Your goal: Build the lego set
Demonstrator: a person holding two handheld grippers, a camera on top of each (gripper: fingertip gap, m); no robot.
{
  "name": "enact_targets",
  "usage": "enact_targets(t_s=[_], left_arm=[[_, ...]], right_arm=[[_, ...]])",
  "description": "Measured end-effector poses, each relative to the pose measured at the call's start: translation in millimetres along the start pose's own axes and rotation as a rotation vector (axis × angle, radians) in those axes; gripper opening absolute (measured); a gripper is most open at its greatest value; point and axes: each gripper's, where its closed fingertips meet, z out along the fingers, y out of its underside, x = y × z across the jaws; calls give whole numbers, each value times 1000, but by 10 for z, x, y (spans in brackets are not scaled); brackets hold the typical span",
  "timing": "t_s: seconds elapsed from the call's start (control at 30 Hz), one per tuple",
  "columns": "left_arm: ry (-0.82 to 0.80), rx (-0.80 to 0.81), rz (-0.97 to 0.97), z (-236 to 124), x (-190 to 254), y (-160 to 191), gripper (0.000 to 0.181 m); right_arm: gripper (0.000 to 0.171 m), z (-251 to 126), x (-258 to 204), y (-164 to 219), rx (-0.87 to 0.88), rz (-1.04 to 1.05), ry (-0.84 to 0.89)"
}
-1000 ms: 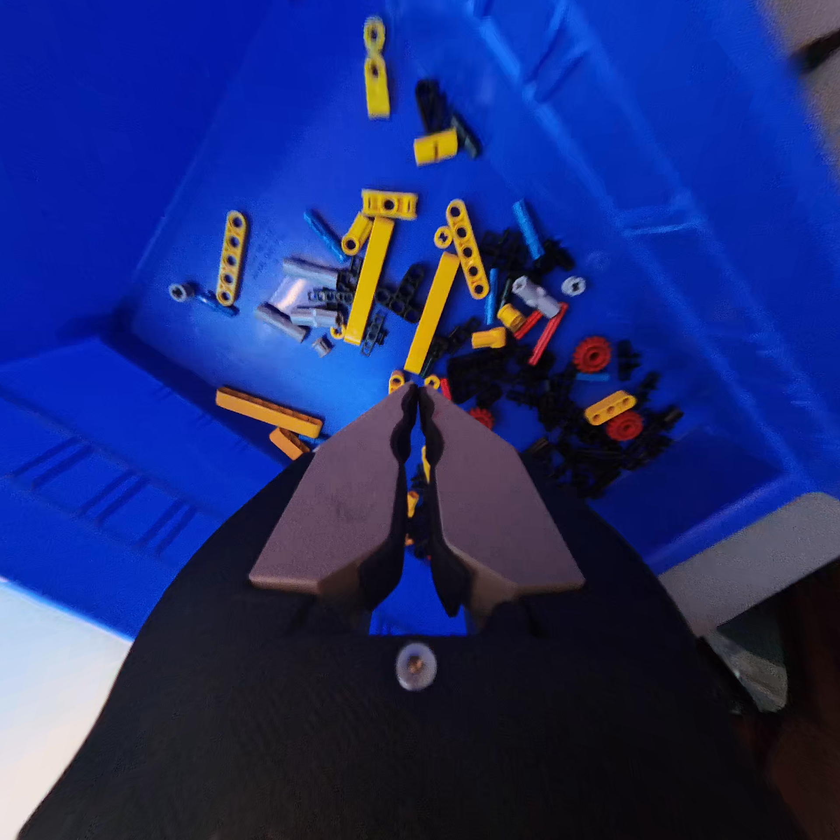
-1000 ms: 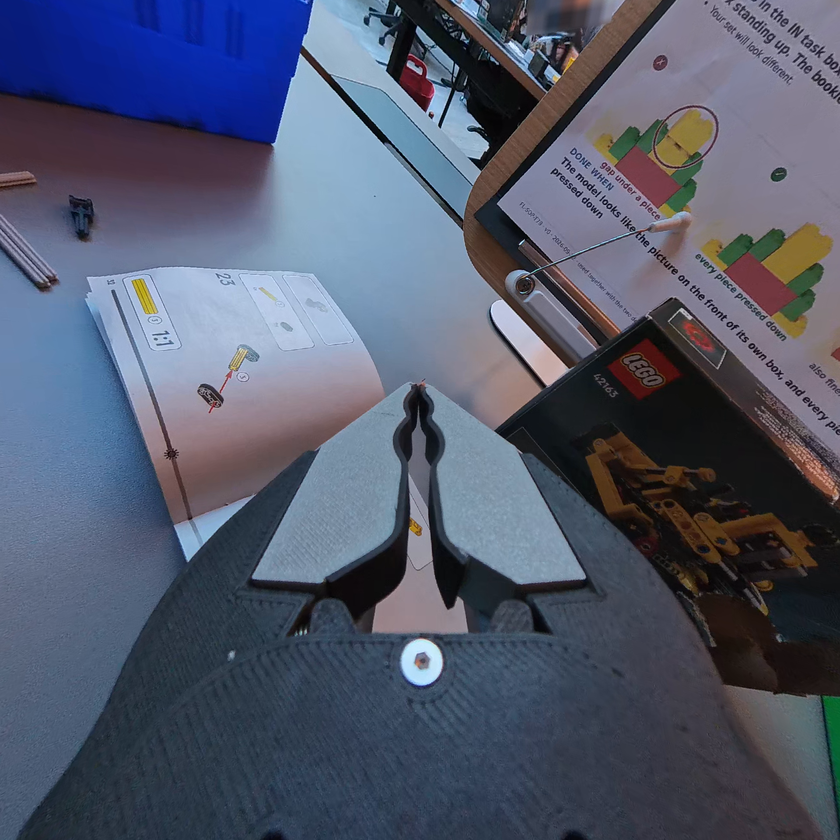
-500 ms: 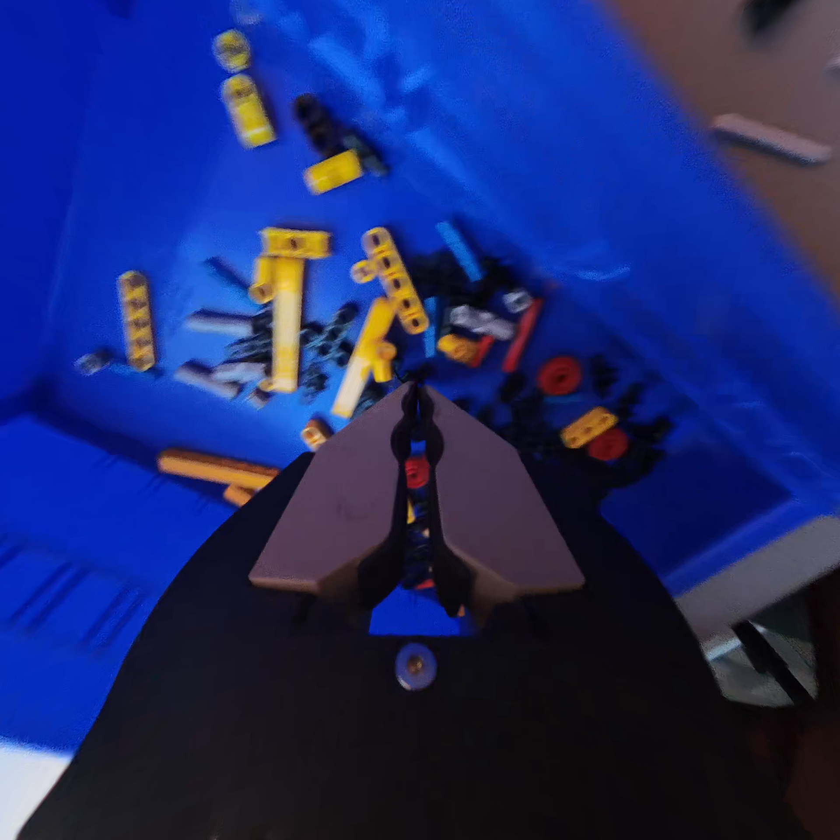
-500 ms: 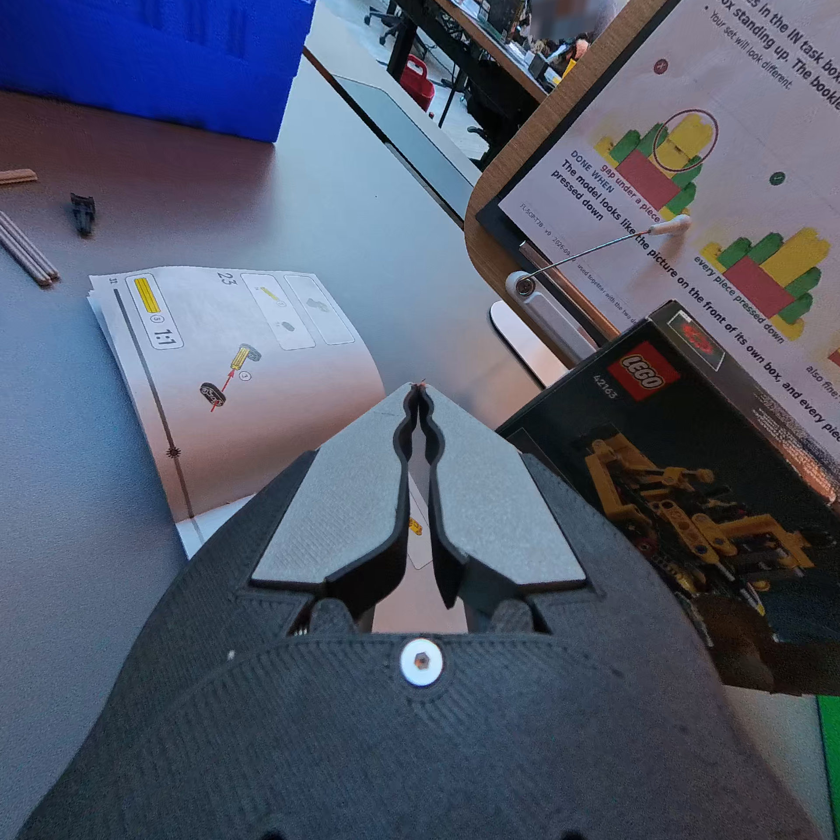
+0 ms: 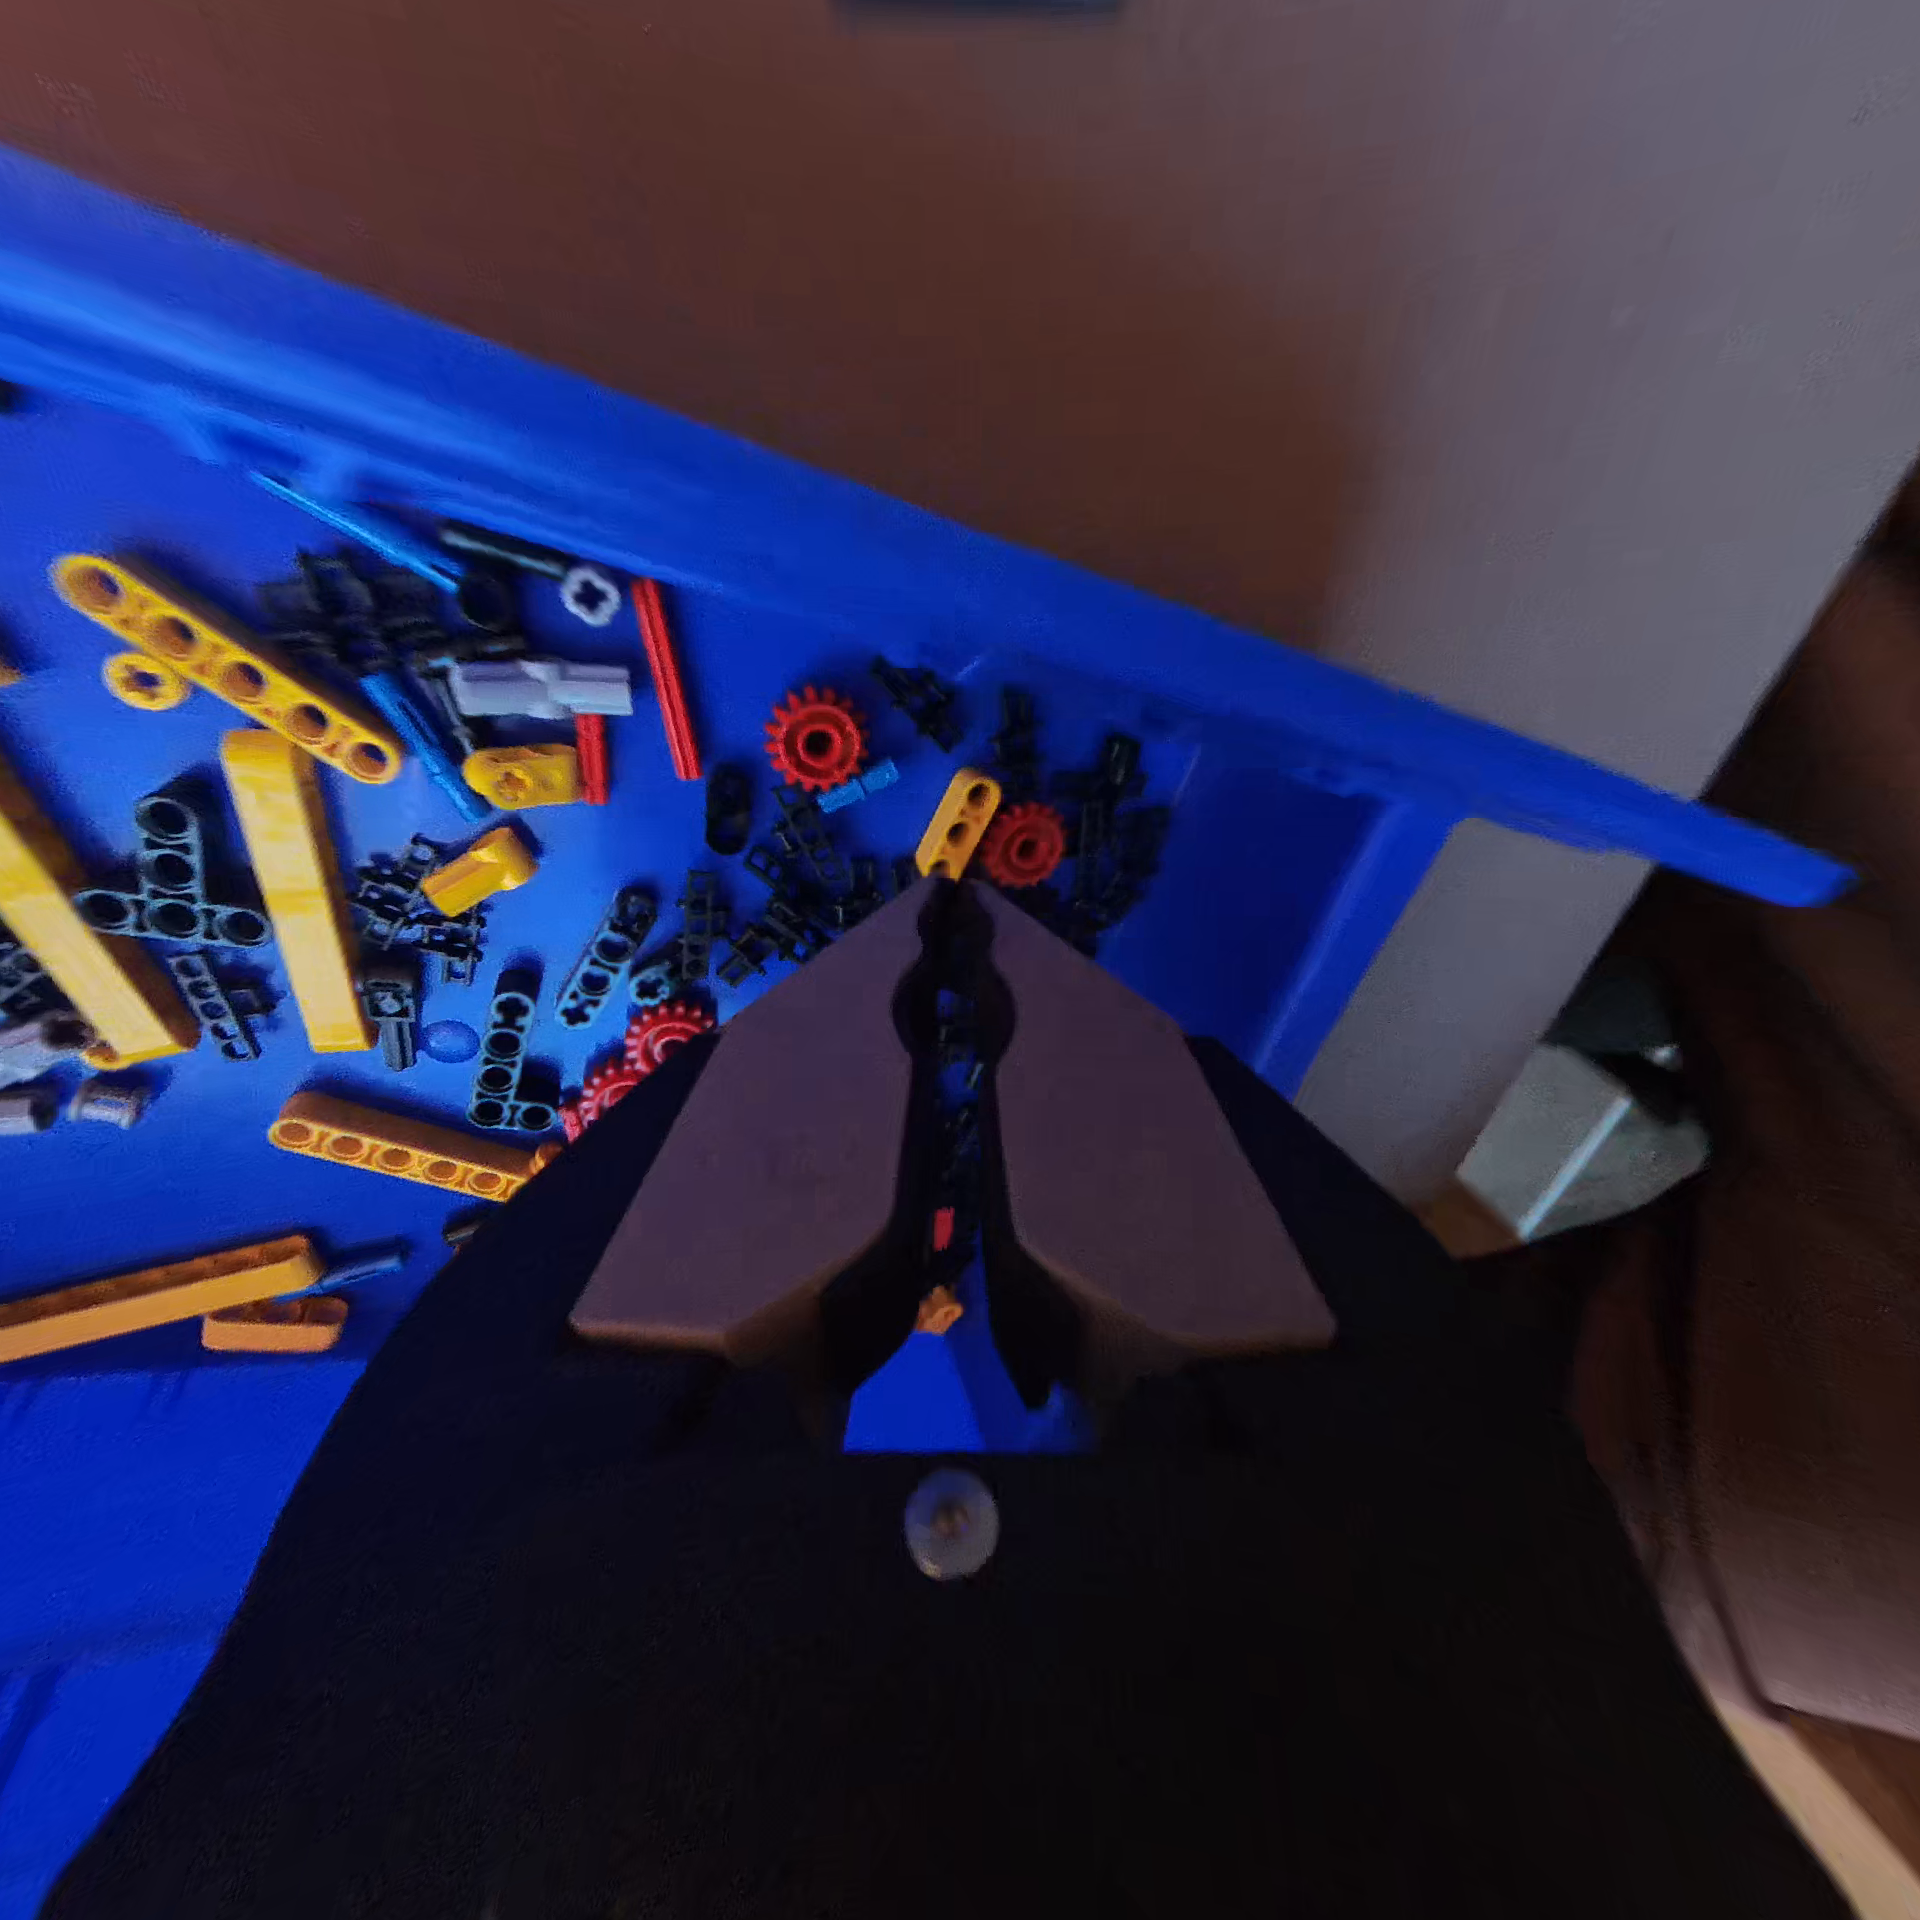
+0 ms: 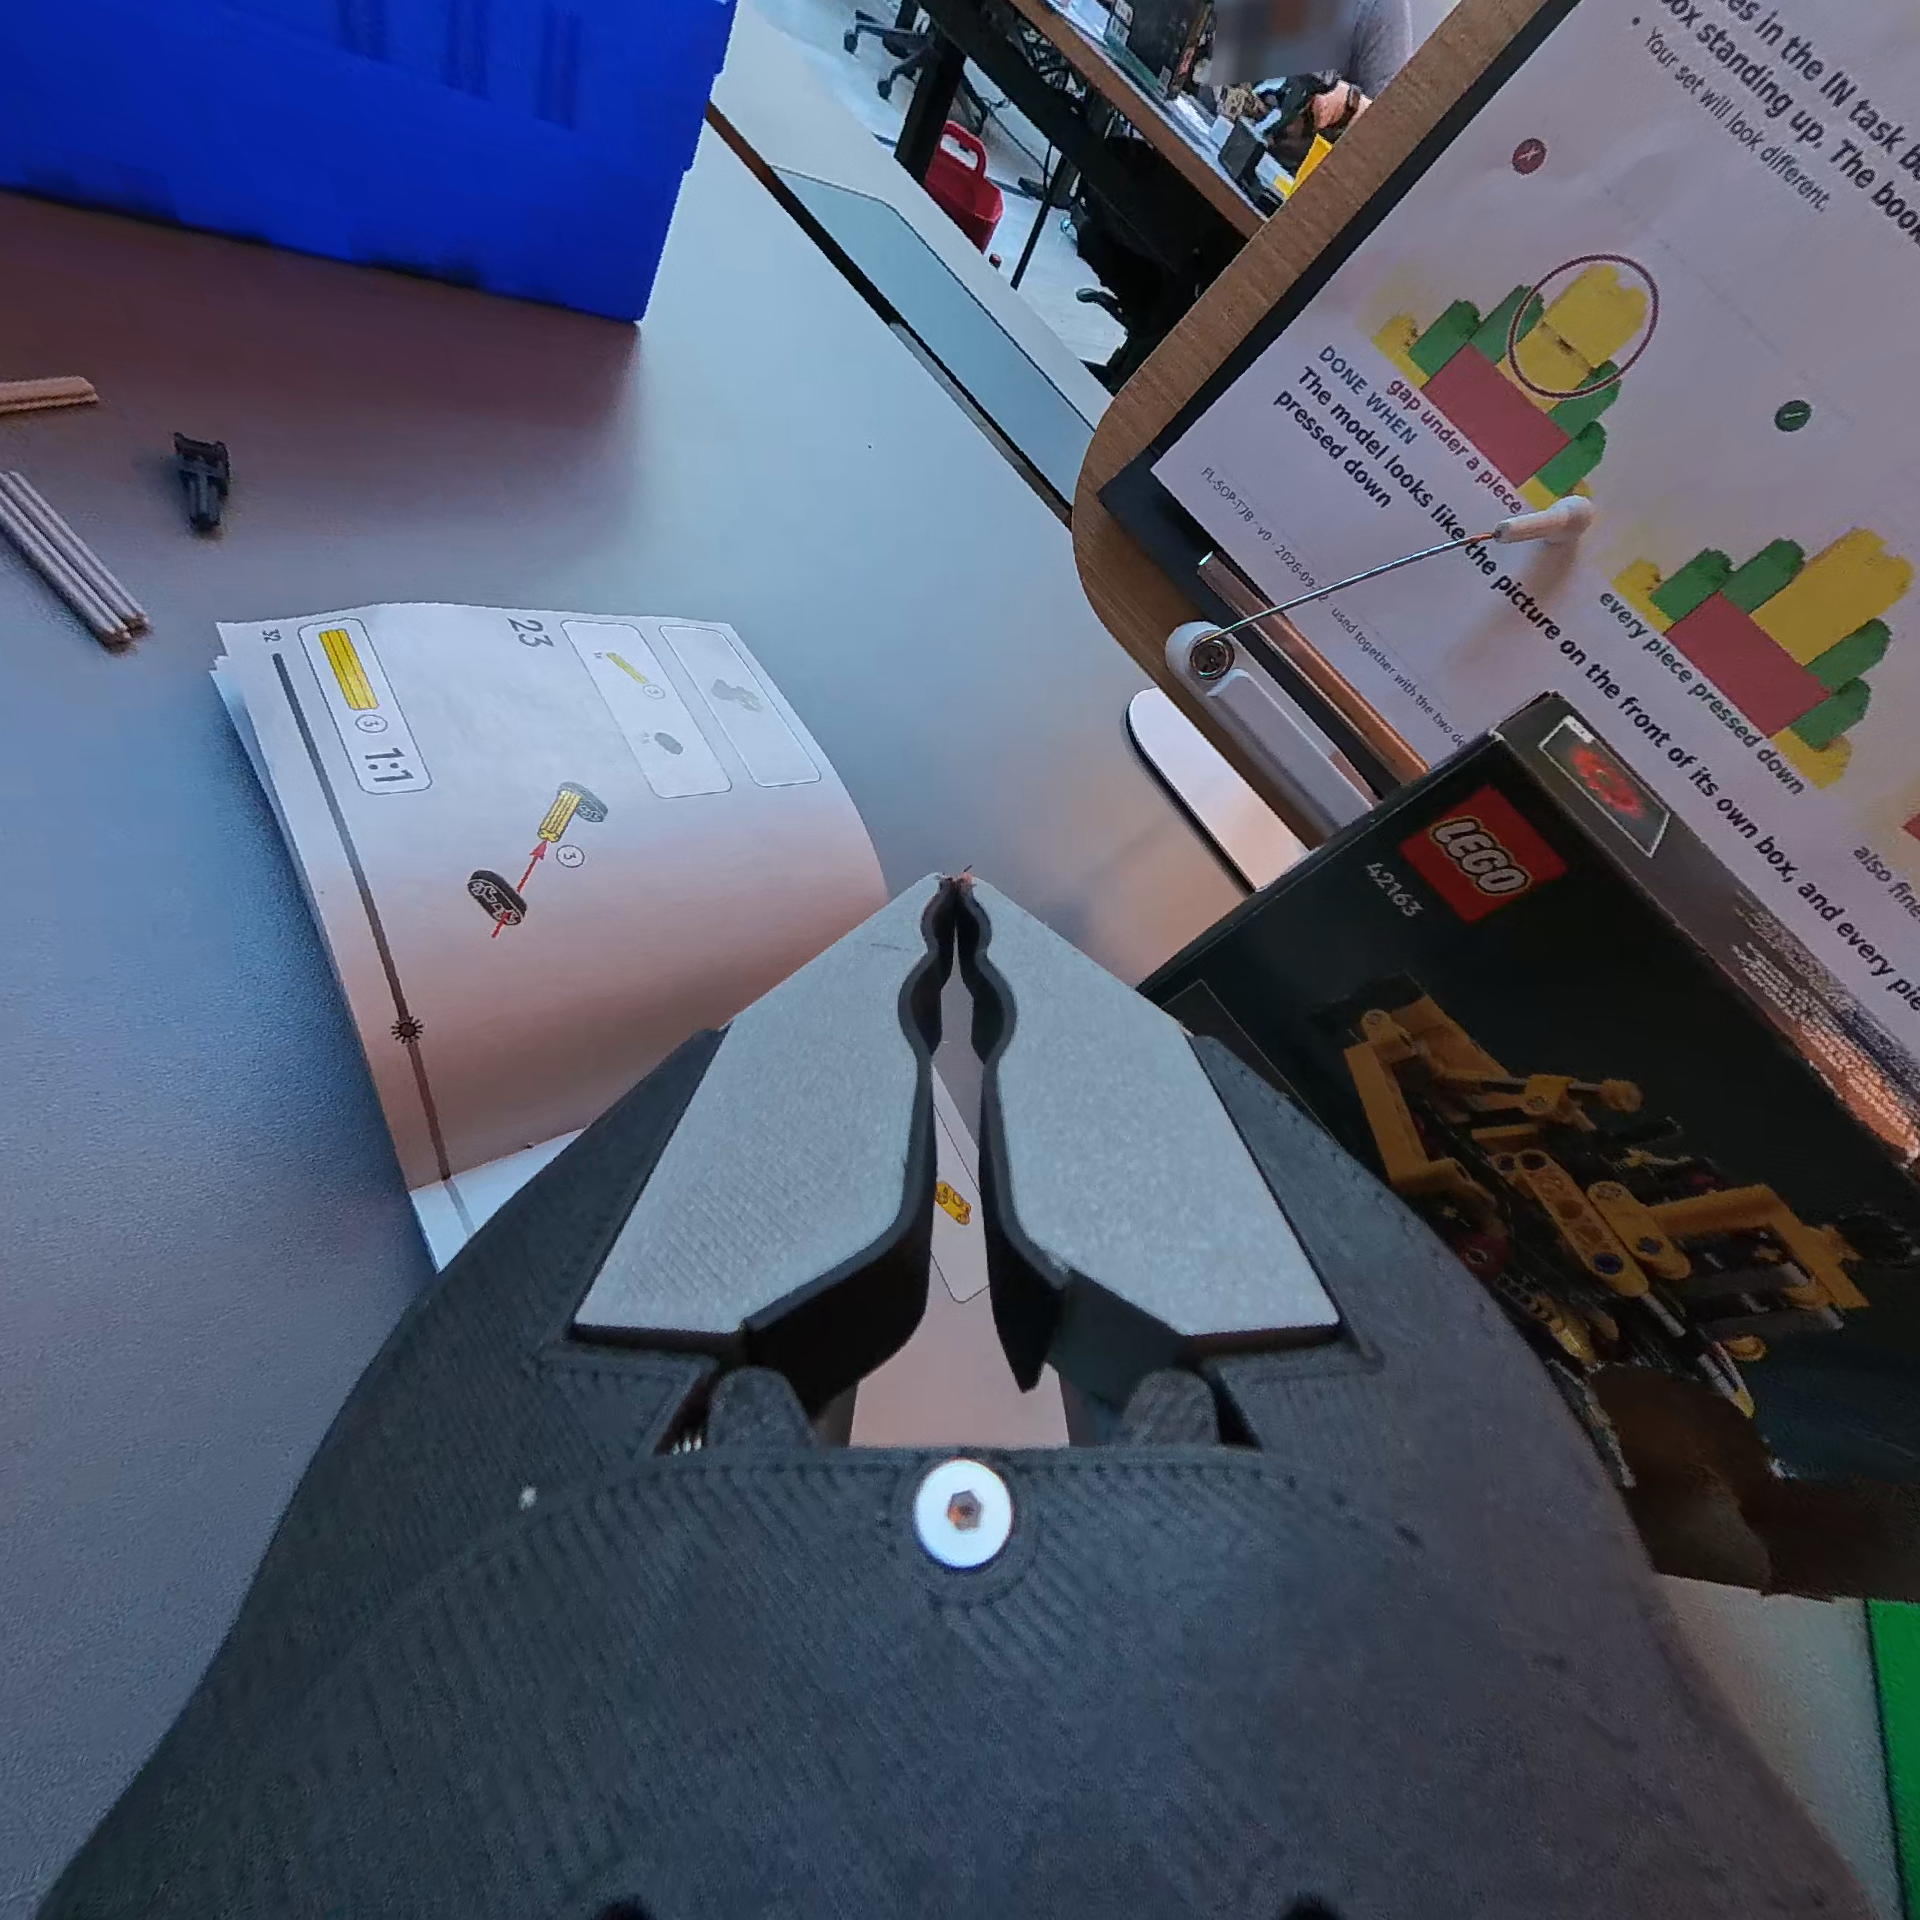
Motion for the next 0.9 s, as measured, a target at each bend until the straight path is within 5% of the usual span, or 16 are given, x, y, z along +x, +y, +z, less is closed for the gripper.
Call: enact_targets(t_s=[0.13, 0.27, 0.4, 0.67, 0.73, 0.9], left_arm=[[10, -39, 7, 43, 0, 56, 0], [-262, -73, -176, -92, -595, 216, 0], [-279, -48, -232, -255, -676, 373, 0], [-242, -295, -336, -162, -582, 1081, 0], [-220, -348, -331, -100, -587, 1080, 0], [-255, -182, -213, -102, -642, 588, 0]], right_arm=[[0, -6, 1, -3, 2, -1, -1], [0, -8, -3, -4, 3, -1, -4], [0, -12, -5, -3, 4, 0, -7], [0, -8, -35, -11, 6, -3, -21], [0, -10, -37, -13, 7, -4, -22], [0, -12, -29, -9, 7, 1, -22]])
